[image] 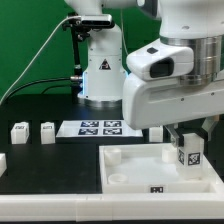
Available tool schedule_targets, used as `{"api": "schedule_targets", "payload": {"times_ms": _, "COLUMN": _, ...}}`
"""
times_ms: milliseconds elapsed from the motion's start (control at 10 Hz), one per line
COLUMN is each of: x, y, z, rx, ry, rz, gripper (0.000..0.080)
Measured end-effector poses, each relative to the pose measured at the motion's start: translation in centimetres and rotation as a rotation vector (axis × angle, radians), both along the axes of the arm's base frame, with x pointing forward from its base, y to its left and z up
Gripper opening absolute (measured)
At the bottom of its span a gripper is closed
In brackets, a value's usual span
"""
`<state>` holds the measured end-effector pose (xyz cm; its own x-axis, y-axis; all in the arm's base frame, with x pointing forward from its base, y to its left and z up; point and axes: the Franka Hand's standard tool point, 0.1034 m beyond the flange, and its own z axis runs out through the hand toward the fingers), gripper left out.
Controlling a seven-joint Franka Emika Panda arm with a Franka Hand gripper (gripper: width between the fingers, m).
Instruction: Assemble one leg
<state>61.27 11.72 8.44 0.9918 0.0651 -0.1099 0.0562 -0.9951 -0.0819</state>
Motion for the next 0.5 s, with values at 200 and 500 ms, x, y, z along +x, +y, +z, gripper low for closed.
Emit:
{"api": "schedule_targets", "payload": {"times_ms": 200, "x": 0.06, "y": 0.11, "z": 0.09, "rx": -0.024, "ry": 0.019, "rz": -0.243, "gripper": 0.0291}}
{"api": "schedule_targets", "payload": {"times_ms": 500, "x": 0.19, "y": 0.27, "z": 0.22, "rx": -0.043, "ry": 0.062, "rz": -0.658, "gripper": 0.0292}}
